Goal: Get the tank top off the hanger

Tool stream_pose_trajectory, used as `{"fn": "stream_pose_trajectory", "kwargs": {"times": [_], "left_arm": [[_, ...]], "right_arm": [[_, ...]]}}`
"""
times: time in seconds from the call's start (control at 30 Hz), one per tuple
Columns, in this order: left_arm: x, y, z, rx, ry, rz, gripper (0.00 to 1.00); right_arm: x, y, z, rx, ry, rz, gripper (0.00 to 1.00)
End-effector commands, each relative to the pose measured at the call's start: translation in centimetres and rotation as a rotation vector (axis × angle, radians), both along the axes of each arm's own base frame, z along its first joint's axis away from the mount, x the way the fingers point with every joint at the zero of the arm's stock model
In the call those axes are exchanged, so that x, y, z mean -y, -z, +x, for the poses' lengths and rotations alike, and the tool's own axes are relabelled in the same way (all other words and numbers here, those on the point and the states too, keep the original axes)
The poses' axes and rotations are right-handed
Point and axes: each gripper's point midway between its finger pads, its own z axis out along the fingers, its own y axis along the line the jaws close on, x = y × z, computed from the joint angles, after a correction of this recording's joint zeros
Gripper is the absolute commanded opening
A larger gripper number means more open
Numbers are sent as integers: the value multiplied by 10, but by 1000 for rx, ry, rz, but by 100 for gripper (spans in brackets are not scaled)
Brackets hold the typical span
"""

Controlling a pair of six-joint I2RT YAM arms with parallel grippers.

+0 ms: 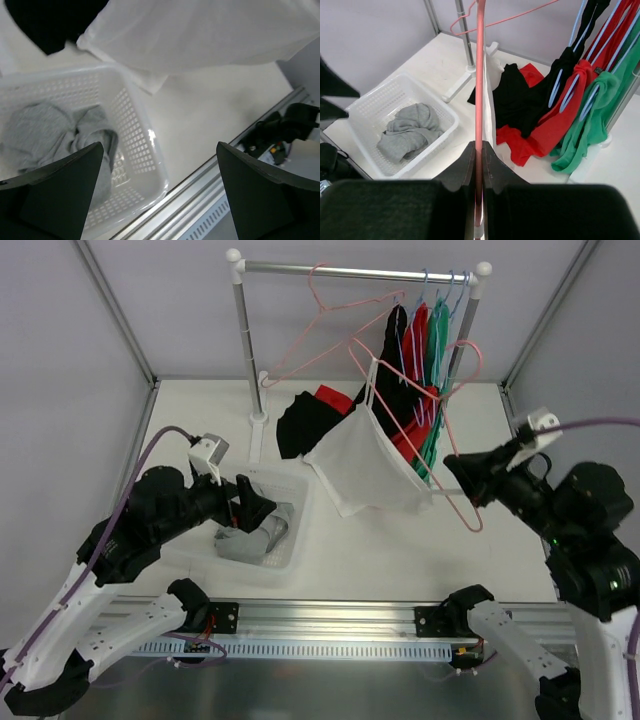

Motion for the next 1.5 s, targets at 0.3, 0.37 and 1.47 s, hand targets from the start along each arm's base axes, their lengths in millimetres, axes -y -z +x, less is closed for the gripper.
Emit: {"fn": "stream_pose_trajectory", "kwargs": {"times": [0.3, 0.37, 1.47], "left_arm": [[109, -170, -1, 391, 378, -337, 99], [131, -174, -5, 419, 400, -317, 99], [244, -133, 58, 496, 269, -151, 44]], "right_arm": [[53, 39, -120, -42, 56, 4, 0], [56, 43, -127, -52, 58, 8, 0], [35, 33, -145, -58, -89, 49, 0]]}}
